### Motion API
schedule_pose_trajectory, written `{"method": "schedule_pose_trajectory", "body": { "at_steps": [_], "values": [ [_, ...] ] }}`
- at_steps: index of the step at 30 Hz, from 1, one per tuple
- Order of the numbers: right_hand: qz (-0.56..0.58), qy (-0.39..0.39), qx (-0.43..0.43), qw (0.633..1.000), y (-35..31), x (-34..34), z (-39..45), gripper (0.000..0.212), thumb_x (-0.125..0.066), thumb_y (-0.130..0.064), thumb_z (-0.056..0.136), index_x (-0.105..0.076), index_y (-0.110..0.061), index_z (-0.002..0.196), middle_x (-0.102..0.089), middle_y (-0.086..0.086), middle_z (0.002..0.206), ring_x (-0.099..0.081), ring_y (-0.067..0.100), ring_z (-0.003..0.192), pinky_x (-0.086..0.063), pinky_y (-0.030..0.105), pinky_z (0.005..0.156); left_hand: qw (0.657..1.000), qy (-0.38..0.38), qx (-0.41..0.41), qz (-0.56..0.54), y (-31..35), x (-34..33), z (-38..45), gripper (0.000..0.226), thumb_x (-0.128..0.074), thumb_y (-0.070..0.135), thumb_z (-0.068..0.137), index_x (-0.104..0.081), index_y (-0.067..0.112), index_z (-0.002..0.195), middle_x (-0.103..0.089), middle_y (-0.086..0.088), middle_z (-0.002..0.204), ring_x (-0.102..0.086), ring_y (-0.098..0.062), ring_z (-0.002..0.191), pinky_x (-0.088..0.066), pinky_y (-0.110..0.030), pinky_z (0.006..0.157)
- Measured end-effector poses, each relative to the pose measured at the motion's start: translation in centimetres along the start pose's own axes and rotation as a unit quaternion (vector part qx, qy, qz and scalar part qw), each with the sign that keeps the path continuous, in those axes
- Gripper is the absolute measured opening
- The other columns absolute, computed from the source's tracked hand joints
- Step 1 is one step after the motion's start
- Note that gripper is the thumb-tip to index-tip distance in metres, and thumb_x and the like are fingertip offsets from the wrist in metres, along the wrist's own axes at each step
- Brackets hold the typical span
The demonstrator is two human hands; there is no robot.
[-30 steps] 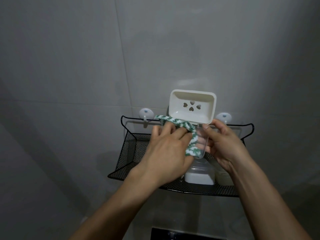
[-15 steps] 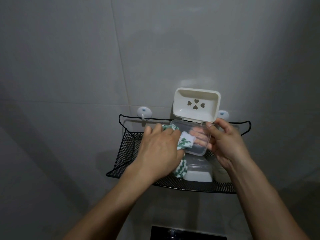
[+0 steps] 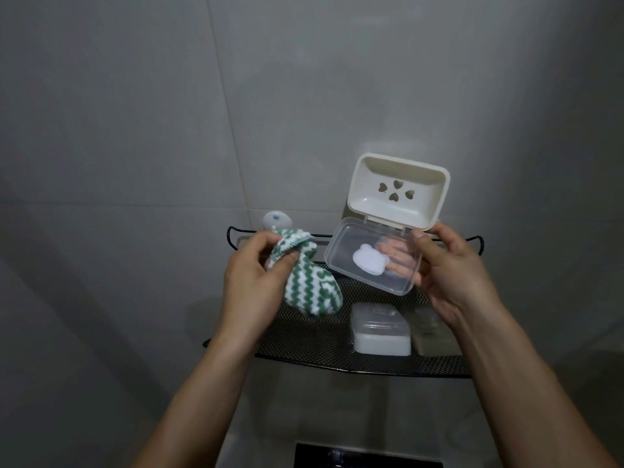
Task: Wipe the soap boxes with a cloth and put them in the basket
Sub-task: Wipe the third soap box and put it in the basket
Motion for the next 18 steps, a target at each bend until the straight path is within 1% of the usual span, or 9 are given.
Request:
{"method": "schedule_pose_trajectory", "body": {
  "at_steps": [3,5,7,9,10,12,14,16,18],
  "values": [
    [-0.007,-0.029,-0.009,1.0,0.3,-0.4,-0.1,0.013,-0.048,-0.007,0.102,-0.057,-0.005,0.112,-0.074,0.026,0.097,-0.075,0.036,0.089,-0.063,0.04,0.068,0.999,-0.024,0.012,-0.04,0.4,-0.6,0.5,0.016,-0.062,0.004,0.09,-0.067,0.019,0.095,-0.074,0.002,0.092,-0.071,-0.017,0.088,-0.059,-0.045,0.079],
    [-0.013,-0.044,-0.015,0.999,0.4,-0.5,-0.2,0.017,-0.049,-0.008,0.101,-0.057,-0.005,0.116,-0.074,0.025,0.098,-0.074,0.037,0.091,-0.063,0.042,0.07,0.997,-0.056,0.017,-0.056,0.8,-0.8,1.3,0.018,-0.062,0.002,0.088,-0.066,0.018,0.097,-0.074,0.003,0.096,-0.071,-0.018,0.093,-0.057,-0.048,0.085],
    [-0.018,-0.053,-0.017,0.998,0.4,-0.6,-0.2,0.018,-0.049,-0.008,0.101,-0.057,-0.006,0.117,-0.074,0.025,0.099,-0.074,0.037,0.092,-0.063,0.044,0.072,0.993,-0.109,0.017,-0.053,0.9,-1.0,2.0,0.022,-0.068,0.009,0.083,-0.067,0.023,0.1,-0.075,0.007,0.098,-0.071,-0.013,0.092,-0.057,-0.042,0.083],
    [-0.018,-0.059,-0.018,0.998,0.5,-0.8,-0.3,0.017,-0.049,-0.007,0.101,-0.059,-0.006,0.114,-0.074,0.025,0.098,-0.074,0.038,0.09,-0.063,0.042,0.068,0.987,-0.152,0.026,-0.044,0.9,-1.3,2.5,0.035,-0.071,0.019,0.072,-0.068,0.029,0.105,-0.075,0.012,0.1,-0.072,-0.01,0.09,-0.056,-0.034,0.08],
    [-0.017,-0.06,-0.018,0.998,0.5,-0.8,-0.3,0.016,-0.049,-0.007,0.101,-0.059,-0.007,0.113,-0.074,0.025,0.097,-0.074,0.038,0.089,-0.063,0.041,0.066,0.984,-0.169,0.035,-0.048,0.8,-1.5,2.7,0.04,-0.071,0.02,0.069,-0.068,0.032,0.107,-0.075,0.013,0.101,-0.072,-0.01,0.09,-0.057,-0.033,0.079],
    [-0.019,-0.053,-0.015,0.998,0.6,-0.9,-0.3,0.015,-0.05,-0.007,0.1,-0.06,-0.007,0.111,-0.074,0.026,0.097,-0.074,0.039,0.089,-0.063,0.042,0.067,0.977,-0.195,0.06,-0.055,0.4,-2.0,2.9,0.042,-0.073,0.014,0.073,-0.07,0.034,0.109,-0.076,0.01,0.101,-0.073,-0.013,0.091,-0.059,-0.035,0.081],
    [-0.02,-0.04,-0.014,0.999,0.7,-0.9,-0.2,0.015,-0.051,-0.006,0.1,-0.06,-0.007,0.112,-0.073,0.027,0.098,-0.074,0.04,0.09,-0.062,0.046,0.073,0.978,-0.185,0.089,-0.044,-0.1,-2.3,3.0,0.037,-0.074,0.006,0.078,-0.073,0.028,0.108,-0.077,0.005,0.095,-0.075,-0.016,0.086,-0.06,-0.036,0.078],
    [-0.014,-0.028,-0.017,0.999,0.7,-0.8,-0.2,0.016,-0.05,-0.006,0.1,-0.059,-0.005,0.113,-0.073,0.028,0.098,-0.073,0.04,0.09,-0.061,0.047,0.074,0.983,-0.155,0.098,-0.014,-0.4,-2.6,2.8,0.029,-0.076,0.006,0.078,-0.075,0.021,0.103,-0.077,0.006,0.084,-0.075,-0.013,0.075,-0.059,-0.028,0.066],
    [-0.003,-0.014,-0.017,1.0,0.6,-0.7,-0.2,0.016,-0.05,-0.005,0.1,-0.058,-0.004,0.114,-0.073,0.028,0.097,-0.074,0.039,0.088,-0.062,0.046,0.073,0.988,-0.134,0.071,0.029,-0.4,-2.8,2.6,0.023,-0.079,0.011,0.076,-0.077,0.024,0.095,-0.076,0.01,0.077,-0.073,-0.007,0.068,-0.056,-0.022,0.057]
  ]
}}
Point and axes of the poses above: each hand's wrist, its own z-axis towards the middle knuckle, its own x-axis out of the back of the hand, y = z × x, the point moved 2 cm from there along z, towards the middle knuckle
